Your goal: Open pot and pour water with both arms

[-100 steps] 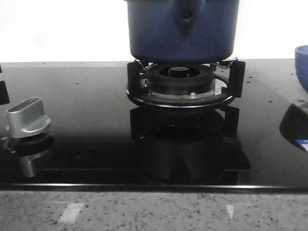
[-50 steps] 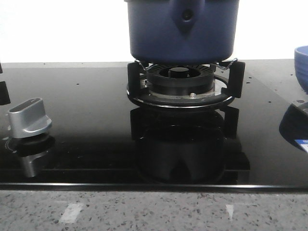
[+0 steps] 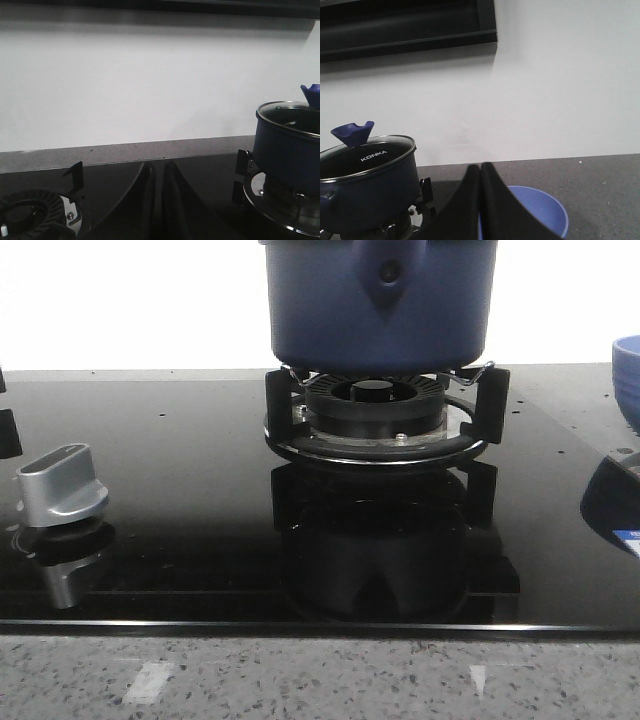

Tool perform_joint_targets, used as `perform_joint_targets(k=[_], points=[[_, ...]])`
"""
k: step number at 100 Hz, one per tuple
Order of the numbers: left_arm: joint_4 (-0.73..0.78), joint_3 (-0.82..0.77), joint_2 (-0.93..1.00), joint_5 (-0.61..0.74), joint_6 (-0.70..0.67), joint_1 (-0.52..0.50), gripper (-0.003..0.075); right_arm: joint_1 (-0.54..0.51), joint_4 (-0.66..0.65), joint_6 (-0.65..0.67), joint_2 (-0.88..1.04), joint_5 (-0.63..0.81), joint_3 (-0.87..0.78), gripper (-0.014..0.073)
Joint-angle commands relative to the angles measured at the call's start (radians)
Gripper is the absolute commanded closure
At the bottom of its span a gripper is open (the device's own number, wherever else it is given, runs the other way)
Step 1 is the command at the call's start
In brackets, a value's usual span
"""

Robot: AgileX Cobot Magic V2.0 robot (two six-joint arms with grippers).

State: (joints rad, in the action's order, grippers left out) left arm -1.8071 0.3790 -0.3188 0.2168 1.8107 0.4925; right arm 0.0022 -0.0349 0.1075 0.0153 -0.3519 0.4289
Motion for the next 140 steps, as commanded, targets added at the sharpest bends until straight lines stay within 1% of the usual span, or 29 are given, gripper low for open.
perform_joint_targets(k=[1, 12, 26, 111, 118, 121, 125, 126, 128, 129, 130, 131, 132, 133, 134, 135, 138, 139, 140], points=[[0.012, 0.015, 0.002, -0.02, -0.008, -0.003, 0.074, 0.003, -0.01, -0.012, 0.007, 0.085, 0.023, 0.0668], [0.009, 0.015, 0.002, -0.02, -0.008, -0.003, 0.074, 0.003, -0.01, -0.012, 0.007, 0.085, 0.023, 0.0668], [-0.042, 0.015, 0.002, -0.02, -0.008, -0.003, 0.074, 0.003, -0.01, -0.012, 0.007, 0.085, 0.023, 0.0668], [-0.025, -0.002, 0.002, -0.021, -0.007, -0.011, 0.074, 0.003, -0.01, -0.012, 0.007, 0.085, 0.023, 0.0668], [0.089, -0.016, 0.002, -0.033, -0.025, -0.02, 0.074, 0.003, -0.01, -0.012, 0.007, 0.085, 0.023, 0.0668], [0.168, -0.024, 0.002, -0.057, -0.054, -0.027, 0.074, 0.003, -0.01, -0.012, 0.007, 0.085, 0.023, 0.0668], [0.328, -0.038, 0.002, -0.103, -0.139, -0.043, 0.074, 0.003, -0.01, -0.012, 0.007, 0.085, 0.023, 0.0668], [0.387, -0.042, 0.002, -0.11, -0.183, -0.049, 0.074, 0.003, -0.01, -0.012, 0.007, 0.085, 0.023, 0.0668], [0.445, -0.046, 0.002, -0.126, -0.237, -0.056, 0.074, 0.003, -0.01, -0.012, 0.007, 0.085, 0.023, 0.0668], [0.502, -0.051, 0.002, -0.134, -0.299, -0.064, 0.074, 0.003, -0.01, -0.012, 0.007, 0.085, 0.023, 0.0668], [0.531, -0.053, 0.002, -0.138, -0.331, -0.069, 0.074, 0.003, -0.01, -0.012, 0.007, 0.085, 0.023, 0.0668], [0.589, -0.059, 0.002, -0.142, -0.399, -0.078, 0.074, 0.003, -0.01, -0.012, 0.007, 0.085, 0.023, 0.0668], [0.619, -0.062, 0.002, -0.151, -0.435, -0.083, 0.074, 0.003, -0.01, -0.012, 0.007, 0.085, 0.023, 0.0668], [0.683, -0.068, 0.002, -0.155, -0.472, -0.093, 0.074, 0.003, -0.01, -0.012, 0.007, 0.085, 0.023, 0.0668], [0.715, -0.071, 0.002, -0.163, -0.546, -0.098, 0.074, 0.003, -0.01, -0.012, 0.007, 0.085, 0.023, 0.0668], [0.747, -0.074, 0.002, -0.167, -0.584, -0.104, 0.074, 0.003, -0.01, -0.012, 0.007, 0.085, 0.023, 0.0668], [0.91, -0.092, 0.002, -0.188, -0.773, -0.132, 0.074, 0.003, -0.01, -0.012, 0.007, 0.085, 0.023, 0.0668], [0.942, -0.095, 0.002, -0.199, -0.81, -0.138, 0.074, 0.003, -0.01, -0.012, 0.007, 0.085, 0.023, 0.0668], [1.004, -0.102, 0.002, -0.205, -0.848, -0.15, 0.074, 0.003, -0.01, -0.012, 0.007, 0.085, 0.023, 0.0668]])
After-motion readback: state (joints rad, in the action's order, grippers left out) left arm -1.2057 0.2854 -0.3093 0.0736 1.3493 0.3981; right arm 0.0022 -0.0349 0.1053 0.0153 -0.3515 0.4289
